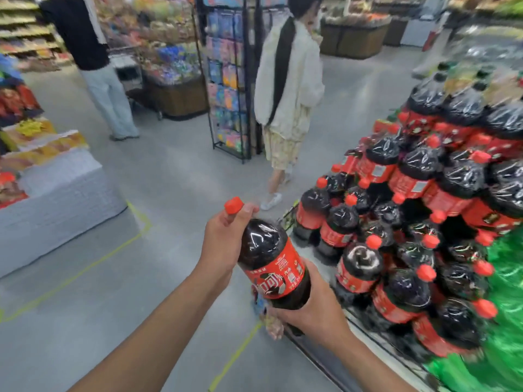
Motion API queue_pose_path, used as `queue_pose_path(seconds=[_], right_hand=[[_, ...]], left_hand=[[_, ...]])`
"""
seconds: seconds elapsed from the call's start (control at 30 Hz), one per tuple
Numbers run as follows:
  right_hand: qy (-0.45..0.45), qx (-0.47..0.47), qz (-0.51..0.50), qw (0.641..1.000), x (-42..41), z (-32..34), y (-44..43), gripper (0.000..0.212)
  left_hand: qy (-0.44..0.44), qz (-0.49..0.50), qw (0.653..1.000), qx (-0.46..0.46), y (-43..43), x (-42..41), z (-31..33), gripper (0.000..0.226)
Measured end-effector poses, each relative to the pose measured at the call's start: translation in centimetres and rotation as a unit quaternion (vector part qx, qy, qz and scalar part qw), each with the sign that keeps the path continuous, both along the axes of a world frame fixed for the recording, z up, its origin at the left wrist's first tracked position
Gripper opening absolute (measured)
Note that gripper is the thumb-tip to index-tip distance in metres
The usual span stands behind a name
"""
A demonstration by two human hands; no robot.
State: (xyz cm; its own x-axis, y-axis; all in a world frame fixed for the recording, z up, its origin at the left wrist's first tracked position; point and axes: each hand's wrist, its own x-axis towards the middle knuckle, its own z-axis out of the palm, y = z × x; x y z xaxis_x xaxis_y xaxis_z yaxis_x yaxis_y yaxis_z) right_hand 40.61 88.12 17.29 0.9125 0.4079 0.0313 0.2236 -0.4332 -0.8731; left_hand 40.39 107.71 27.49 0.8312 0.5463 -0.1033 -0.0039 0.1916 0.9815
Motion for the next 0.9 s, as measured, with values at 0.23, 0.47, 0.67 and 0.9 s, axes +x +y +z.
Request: queue_pose_path(seconds=[0.23,0.47,0.67,0.9], right_hand=[[0.031,0.065,-0.105,0.992,7.3,-1.5,0.0,0.093],[0.084,0.064,-0.151,0.983,13.5,-3.4,-1.6,0.098],[0.082,0.024,-0.238,0.967,16.0,-4.9,-1.2,0.094],[0.082,-0.148,-0.345,0.923,16.7,-5.1,0.6,0.126]], left_hand=[[-0.02,-0.123,0.989,0.08,-2.1,10.5,-0.1,0.015],[-0.03,-0.267,0.955,0.129,-4.9,18.0,-0.5,0.018],[-0.019,-0.372,0.914,0.159,-5.9,22.1,-2.3,0.028],[-0.047,-0.518,0.83,0.203,-5.4,27.3,-5.2,0.028]])
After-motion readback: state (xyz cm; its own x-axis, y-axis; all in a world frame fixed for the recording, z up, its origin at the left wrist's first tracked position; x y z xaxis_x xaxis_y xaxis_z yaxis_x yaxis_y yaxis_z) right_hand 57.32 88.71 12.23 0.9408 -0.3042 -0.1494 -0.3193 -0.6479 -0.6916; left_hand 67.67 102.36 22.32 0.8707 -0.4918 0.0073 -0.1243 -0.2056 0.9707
